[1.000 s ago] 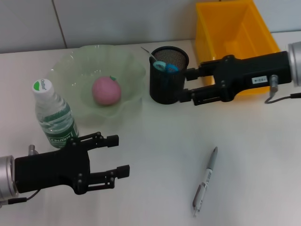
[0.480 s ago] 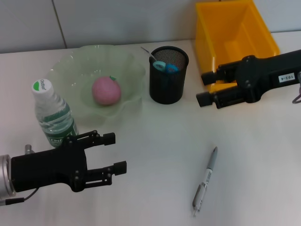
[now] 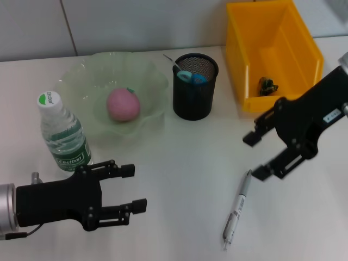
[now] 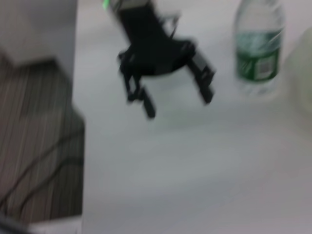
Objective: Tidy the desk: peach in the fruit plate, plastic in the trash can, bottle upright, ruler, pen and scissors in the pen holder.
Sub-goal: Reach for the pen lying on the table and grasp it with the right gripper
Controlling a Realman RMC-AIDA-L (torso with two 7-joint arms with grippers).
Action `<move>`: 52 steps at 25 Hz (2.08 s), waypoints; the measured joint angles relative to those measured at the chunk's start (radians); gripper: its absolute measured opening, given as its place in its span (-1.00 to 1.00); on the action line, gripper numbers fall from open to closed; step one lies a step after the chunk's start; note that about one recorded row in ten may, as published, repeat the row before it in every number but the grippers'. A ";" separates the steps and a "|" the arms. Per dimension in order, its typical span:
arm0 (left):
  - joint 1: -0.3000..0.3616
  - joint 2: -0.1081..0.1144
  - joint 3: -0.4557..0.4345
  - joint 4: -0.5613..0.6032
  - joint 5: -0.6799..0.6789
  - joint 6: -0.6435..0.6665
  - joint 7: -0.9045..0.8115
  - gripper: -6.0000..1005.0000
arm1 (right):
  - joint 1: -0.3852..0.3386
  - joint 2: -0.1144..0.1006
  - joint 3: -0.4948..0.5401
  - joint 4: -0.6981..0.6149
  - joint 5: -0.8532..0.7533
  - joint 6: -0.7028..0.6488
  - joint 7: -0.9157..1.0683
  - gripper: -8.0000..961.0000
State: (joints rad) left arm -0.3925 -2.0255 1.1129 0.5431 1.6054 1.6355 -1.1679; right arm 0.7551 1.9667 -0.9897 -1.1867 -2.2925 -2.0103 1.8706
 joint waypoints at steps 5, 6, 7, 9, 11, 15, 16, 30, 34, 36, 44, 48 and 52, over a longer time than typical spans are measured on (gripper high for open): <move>-0.016 0.006 -0.006 0.001 0.064 0.002 -0.014 0.56 | 0.045 0.018 -0.114 -0.006 -0.038 -0.019 -0.024 0.54; -0.016 0.006 -0.006 0.001 0.064 0.002 -0.014 0.56 | 0.051 0.025 -0.129 -0.004 -0.043 -0.017 -0.035 0.54; -0.012 0.002 -0.008 0.003 0.066 0.009 -0.009 0.56 | 0.057 0.047 -0.157 -0.003 -0.066 -0.007 -0.079 0.54; -0.004 0.000 -0.011 0.003 0.069 0.002 0.005 0.56 | 0.063 0.068 -0.180 -0.010 -0.102 0.001 -0.129 0.54; -0.003 0.000 -0.017 0.003 0.069 0.003 0.004 0.56 | 0.071 0.078 -0.188 -0.012 -0.122 0.002 -0.159 0.54; -0.002 -0.002 -0.022 0.006 0.069 -0.001 0.005 0.56 | 0.106 0.094 -0.230 -0.013 -0.186 0.000 -0.269 0.54; 0.000 -0.005 -0.023 0.010 0.069 -0.017 0.011 0.56 | 0.114 0.094 -0.249 -0.014 -0.199 0.000 -0.296 0.54; 0.002 -0.039 -0.064 0.033 0.053 -0.134 0.025 0.56 | 0.151 0.108 -0.411 -0.034 -0.337 0.040 -0.623 0.53; 0.003 -0.040 -0.067 0.033 0.054 -0.136 0.018 0.56 | 0.150 0.112 -0.476 -0.035 -0.331 0.082 -0.682 0.53; 0.007 -0.037 -0.064 0.033 0.057 -0.132 0.015 0.56 | 0.147 0.113 -0.494 -0.033 -0.324 0.097 -0.694 0.53; 0.011 -0.037 -0.058 0.040 0.059 -0.125 0.015 0.56 | 0.148 0.118 -0.581 0.005 -0.279 0.148 -0.716 0.53; 0.028 -0.037 -0.048 0.071 0.114 -0.080 -0.001 0.56 | 0.144 0.120 -0.603 0.010 -0.265 0.159 -0.712 0.53; 0.039 -0.038 -0.049 0.076 0.128 -0.076 -0.003 0.56 | 0.143 0.121 -0.619 0.027 -0.255 0.177 -0.711 0.53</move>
State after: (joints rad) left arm -0.3531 -2.0631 1.0643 0.6192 1.7338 1.5595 -1.1711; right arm 0.8981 2.0873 -1.6090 -1.1599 -2.5476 -1.8330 1.1594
